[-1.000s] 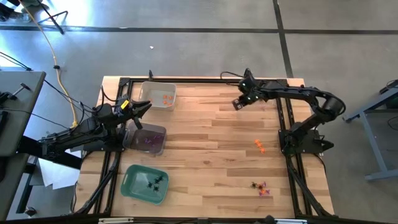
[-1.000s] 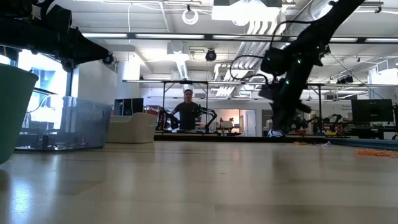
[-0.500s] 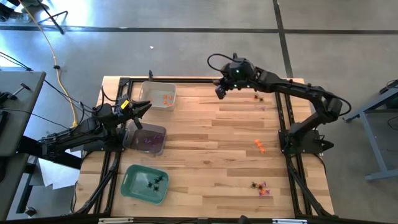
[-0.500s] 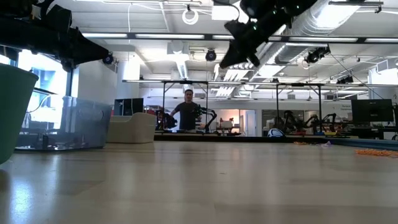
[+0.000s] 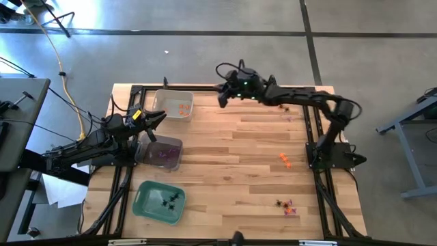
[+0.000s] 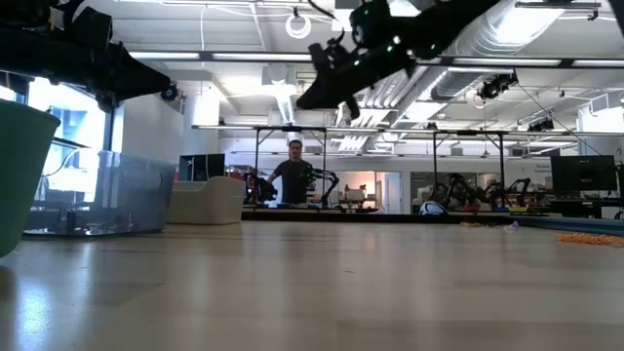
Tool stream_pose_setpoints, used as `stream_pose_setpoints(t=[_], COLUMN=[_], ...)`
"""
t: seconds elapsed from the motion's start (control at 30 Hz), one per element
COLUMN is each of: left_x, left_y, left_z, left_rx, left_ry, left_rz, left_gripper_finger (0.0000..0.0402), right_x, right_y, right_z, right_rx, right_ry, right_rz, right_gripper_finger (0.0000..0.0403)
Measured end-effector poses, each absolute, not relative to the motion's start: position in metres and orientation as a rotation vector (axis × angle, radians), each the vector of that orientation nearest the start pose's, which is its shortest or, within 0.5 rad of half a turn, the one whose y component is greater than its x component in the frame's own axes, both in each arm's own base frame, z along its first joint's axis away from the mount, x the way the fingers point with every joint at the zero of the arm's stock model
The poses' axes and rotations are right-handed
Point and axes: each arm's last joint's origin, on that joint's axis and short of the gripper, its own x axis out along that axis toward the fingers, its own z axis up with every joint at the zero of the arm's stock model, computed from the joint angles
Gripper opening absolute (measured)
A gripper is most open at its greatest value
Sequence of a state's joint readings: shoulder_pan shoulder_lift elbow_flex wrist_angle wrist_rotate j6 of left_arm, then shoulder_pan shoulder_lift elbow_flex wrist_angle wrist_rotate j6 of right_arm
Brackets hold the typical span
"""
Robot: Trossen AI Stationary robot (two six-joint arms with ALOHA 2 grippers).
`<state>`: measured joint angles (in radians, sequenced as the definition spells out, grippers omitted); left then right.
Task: Sort Halloween decoration
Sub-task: Put the top right orange spider into the gray bin
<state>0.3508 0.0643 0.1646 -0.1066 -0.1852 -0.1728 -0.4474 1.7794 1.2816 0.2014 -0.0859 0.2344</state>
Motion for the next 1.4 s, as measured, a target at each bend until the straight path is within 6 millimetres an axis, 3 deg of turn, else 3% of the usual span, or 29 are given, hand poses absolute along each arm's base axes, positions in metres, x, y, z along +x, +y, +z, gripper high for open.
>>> stream_pose_setpoints(t=[0.17, 0.3, 0.47, 0.7, 0.93, 1.4], left_x=[0.083, 0.083, 0.083, 0.083, 0.083, 0.083], left_y=[0.036, 0.036, 0.036, 0.036, 0.036, 0.036], left_z=[0.204, 0.204, 0.204, 0.204, 0.204, 0.204], left_rx=[-0.169, -0.160, -0.159, -0.160, -0.151, -0.151], left_ry=[-0.040, -0.037, -0.036, -0.036, -0.033, -0.033], left_rz=[0.535, 0.535, 0.536, 0.536, 0.536, 0.536], left_gripper_finger=[0.0065, 0.0065, 0.0065, 0.0065, 0.0065, 0.0064], right_x=[0.398, 0.424, 0.460, 0.495, 0.513, 0.514], right_y=[-0.185, -0.194, -0.199, -0.203, -0.207, -0.202], right_z=[0.240, 0.229, 0.228, 0.238, 0.235, 0.215], right_rx=[0.367, 0.402, 0.402, 0.322, 0.321, 0.337], right_ry=[0.144, 0.163, 0.251, 0.343, 0.331, 0.445], right_rz=[-0.358, -0.312, -0.233, -0.201, -0.195, -0.222], right_gripper_finger=[0.0007, 0.0007, 0.0007, 0.0007, 0.0007, 0.0007])
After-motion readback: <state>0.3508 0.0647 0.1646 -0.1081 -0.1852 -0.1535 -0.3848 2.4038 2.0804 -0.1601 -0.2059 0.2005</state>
